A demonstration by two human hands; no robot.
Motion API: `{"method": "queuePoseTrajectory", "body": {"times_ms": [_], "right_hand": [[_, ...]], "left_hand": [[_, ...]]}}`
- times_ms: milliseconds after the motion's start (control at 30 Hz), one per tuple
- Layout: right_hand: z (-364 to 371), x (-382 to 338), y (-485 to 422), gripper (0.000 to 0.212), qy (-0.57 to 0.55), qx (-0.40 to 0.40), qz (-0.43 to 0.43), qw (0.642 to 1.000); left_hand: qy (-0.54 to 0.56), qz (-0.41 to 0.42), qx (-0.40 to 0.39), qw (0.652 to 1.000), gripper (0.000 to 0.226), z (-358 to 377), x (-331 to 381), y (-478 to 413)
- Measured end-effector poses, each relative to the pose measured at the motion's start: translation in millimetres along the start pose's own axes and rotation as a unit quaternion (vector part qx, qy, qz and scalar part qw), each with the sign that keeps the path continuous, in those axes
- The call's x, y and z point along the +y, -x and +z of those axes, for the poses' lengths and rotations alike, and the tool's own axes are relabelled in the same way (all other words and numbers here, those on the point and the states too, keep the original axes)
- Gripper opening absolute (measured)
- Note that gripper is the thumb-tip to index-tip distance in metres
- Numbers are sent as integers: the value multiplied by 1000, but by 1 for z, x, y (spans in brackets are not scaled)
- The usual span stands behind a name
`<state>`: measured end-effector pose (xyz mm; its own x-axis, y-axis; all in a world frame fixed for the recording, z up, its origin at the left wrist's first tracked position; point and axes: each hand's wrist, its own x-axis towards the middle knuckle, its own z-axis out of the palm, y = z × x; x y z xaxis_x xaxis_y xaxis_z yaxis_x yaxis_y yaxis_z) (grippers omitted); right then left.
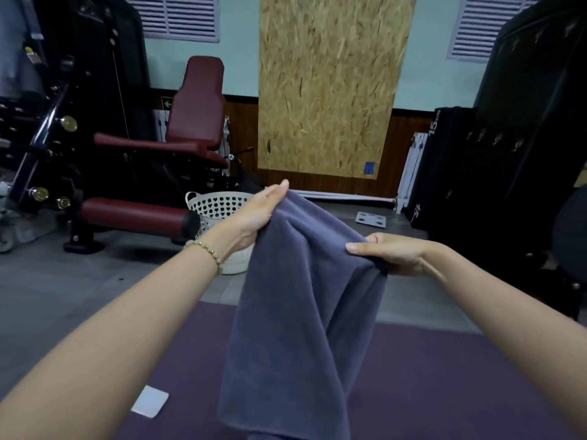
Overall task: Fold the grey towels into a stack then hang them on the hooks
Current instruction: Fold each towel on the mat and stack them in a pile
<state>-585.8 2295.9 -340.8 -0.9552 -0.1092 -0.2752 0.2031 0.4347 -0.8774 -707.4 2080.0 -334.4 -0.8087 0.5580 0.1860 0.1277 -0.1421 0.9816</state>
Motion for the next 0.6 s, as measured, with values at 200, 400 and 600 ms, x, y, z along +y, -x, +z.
{"method": "queuePoseTrajectory", "body": {"times_ms": [200, 400, 600], "right_hand": [[-20, 55, -10, 57, 59, 53, 76, 994], [-53, 67, -21, 69, -90, 251, -20, 964], [-76, 27, -28, 59, -164, 327, -134, 921]], "left_hand": [[-3, -12, 143, 990, 29, -58, -43, -18], [-72, 11, 208, 975, 24, -93, -66, -48], [-27, 110, 239, 964, 21, -82, -40, -77]]}}
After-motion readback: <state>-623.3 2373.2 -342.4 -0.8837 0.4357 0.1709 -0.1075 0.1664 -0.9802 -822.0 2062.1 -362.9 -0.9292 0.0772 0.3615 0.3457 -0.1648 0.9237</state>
